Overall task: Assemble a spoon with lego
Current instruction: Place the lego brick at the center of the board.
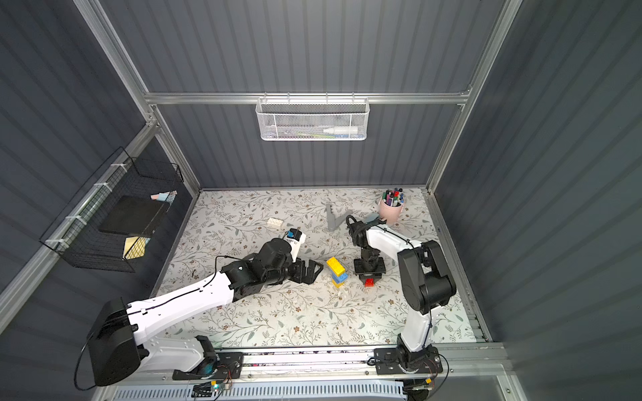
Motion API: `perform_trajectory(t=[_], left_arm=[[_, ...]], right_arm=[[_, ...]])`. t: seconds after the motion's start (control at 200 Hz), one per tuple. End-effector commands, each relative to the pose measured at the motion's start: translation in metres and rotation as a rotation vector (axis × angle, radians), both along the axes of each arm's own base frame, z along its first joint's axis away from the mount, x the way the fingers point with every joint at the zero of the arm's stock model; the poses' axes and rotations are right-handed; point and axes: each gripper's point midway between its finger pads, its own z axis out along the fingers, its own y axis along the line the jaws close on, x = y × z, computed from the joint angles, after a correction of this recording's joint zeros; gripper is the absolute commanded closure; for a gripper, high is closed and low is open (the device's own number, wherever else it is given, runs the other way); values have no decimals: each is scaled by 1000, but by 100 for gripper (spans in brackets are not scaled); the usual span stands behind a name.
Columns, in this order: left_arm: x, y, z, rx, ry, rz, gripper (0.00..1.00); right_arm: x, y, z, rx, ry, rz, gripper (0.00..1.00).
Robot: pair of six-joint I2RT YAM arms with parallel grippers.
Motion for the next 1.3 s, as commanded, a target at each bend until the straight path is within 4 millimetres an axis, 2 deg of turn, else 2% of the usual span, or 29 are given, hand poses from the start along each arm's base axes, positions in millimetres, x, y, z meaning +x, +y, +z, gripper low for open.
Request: perform_trajectory(t=[0.0,0.05,0.115,0.21,0.265,0.315,0.415,0.6,0.805,1.076,1.296], left_arm=[[-5,7,-3,22,-4,-2,1],[-6,7,-6,26,0,-4,1],[-6,7,-8,26,2,-5,1],[-7,8,-10,31,6,-6,1],[-8,8,-10,29,6,-7,1],[-8,9,-11,31,6,-5,1],[-7,11,-11,34,0,4,1],[-8,15,-14,36,-4,8,1],[-10,18,-18,40,3,12,1],[-13,22,-21,42,12,20,1],[-14,23,-23,42,18,21,1]], right_arm=[[0,0,-7,-10,-1,-26,80],[-1,-2,-9,-17,-5,-33,77],[0,0,-11,-6,-19,-42,66],[-2,-1,-13,-2,-24,-50,57],[-3,-2,-13,-7,-30,-56,56],[-2,-1,-12,-5,-47,-63,48],[-4,-2,-9,-7,-89,-75,43],[-9,-3,-6,-40,-188,-92,43],[-3,13,-7,-39,-311,-89,47],[-2,-4,-4,-115,-377,-128,49],[3,-1,-1,-80,-428,-154,55]])
